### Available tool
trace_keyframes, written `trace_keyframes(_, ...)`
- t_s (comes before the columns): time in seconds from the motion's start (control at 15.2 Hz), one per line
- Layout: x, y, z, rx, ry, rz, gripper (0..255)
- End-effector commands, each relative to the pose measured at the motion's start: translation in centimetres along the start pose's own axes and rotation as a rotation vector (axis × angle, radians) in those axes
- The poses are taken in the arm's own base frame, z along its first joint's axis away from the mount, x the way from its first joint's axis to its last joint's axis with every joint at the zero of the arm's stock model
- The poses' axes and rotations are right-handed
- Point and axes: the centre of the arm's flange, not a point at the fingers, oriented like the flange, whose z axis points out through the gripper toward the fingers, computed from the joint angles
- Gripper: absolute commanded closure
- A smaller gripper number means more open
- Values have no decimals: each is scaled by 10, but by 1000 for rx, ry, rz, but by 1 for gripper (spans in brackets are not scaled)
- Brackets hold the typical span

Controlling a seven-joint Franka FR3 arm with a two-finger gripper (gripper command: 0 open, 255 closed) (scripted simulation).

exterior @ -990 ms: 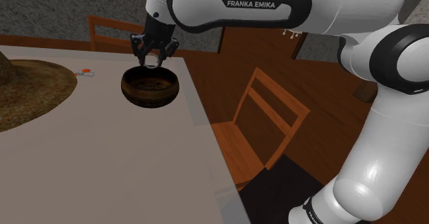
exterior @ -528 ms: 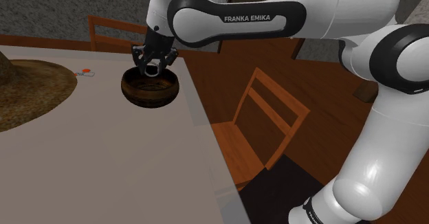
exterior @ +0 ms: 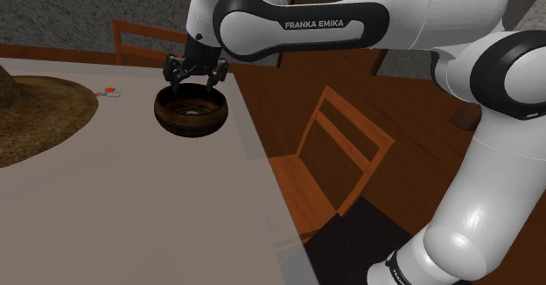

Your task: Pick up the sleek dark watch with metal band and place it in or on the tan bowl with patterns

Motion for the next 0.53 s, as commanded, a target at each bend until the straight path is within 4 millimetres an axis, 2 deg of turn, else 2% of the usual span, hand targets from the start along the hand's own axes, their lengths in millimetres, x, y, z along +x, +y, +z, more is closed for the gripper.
trace_keyframes(0.0,0,0,0,0,0,0,0)
trace_keyframes(0.13,0,0,0,0,0,0,0)
trace_keyframes(0.4,0,0,-50,0,0,0,0)
trace_keyframes(0.46,0,0,-50,0,0,0,0)
